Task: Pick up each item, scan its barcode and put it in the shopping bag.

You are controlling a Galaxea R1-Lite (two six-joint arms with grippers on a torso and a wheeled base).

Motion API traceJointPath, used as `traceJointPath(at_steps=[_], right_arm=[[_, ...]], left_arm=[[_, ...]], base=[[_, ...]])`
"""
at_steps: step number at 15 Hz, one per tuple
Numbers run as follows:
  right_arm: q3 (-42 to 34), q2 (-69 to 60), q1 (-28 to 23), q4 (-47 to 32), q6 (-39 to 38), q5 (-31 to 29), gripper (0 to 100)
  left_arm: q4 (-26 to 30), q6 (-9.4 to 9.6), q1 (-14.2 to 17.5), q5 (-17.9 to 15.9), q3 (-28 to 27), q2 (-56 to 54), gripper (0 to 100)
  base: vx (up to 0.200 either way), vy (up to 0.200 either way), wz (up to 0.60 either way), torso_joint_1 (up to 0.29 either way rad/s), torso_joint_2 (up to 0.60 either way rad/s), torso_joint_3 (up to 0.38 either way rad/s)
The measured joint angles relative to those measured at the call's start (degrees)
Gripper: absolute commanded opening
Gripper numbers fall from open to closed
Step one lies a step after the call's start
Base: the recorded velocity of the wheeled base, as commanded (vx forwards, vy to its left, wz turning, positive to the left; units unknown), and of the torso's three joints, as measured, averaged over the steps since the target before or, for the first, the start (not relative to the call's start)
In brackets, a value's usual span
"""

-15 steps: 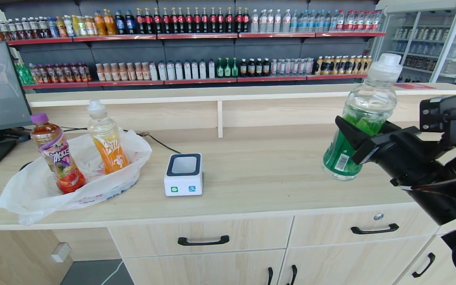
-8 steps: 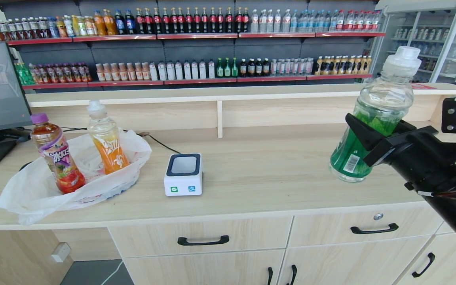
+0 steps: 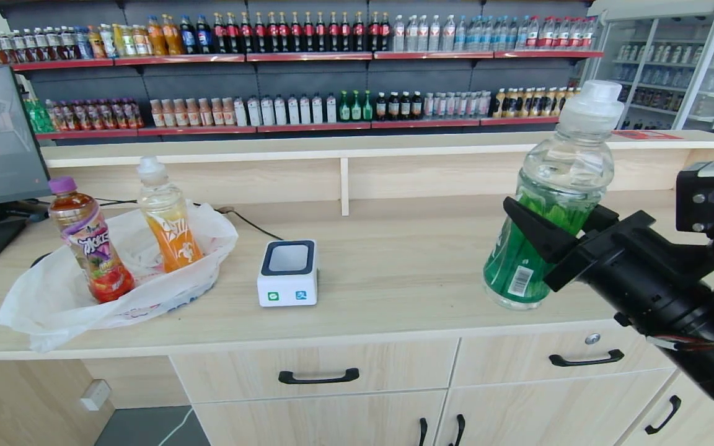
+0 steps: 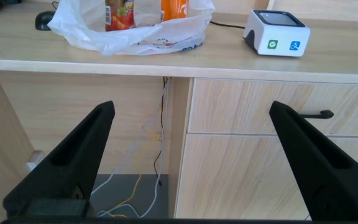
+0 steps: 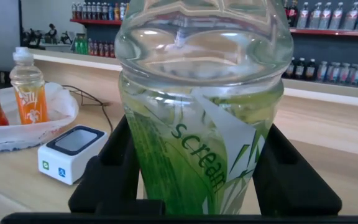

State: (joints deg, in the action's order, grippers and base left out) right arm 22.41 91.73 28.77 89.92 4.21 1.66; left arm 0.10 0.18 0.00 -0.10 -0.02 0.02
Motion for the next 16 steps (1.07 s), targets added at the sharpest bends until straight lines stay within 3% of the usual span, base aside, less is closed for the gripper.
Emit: traceJointPath(at_steps=[11,16], right_arm=[[-0.5,2.6,9.5,0.0,-0.5,0.0,0],[1.5,3.9,12.3,0.0,-8.4,0.5,0]], left_arm=[[0.0,0.00,0.0,0.0,0.0,0.0,100],[0.0,-0.02,0.0,0.0,0.0,0.0,100]], base=[[0.000,0.000,0.00,0.000,0.00,0.000],[0.000,0.000,0.00,0.000,0.00,0.000]])
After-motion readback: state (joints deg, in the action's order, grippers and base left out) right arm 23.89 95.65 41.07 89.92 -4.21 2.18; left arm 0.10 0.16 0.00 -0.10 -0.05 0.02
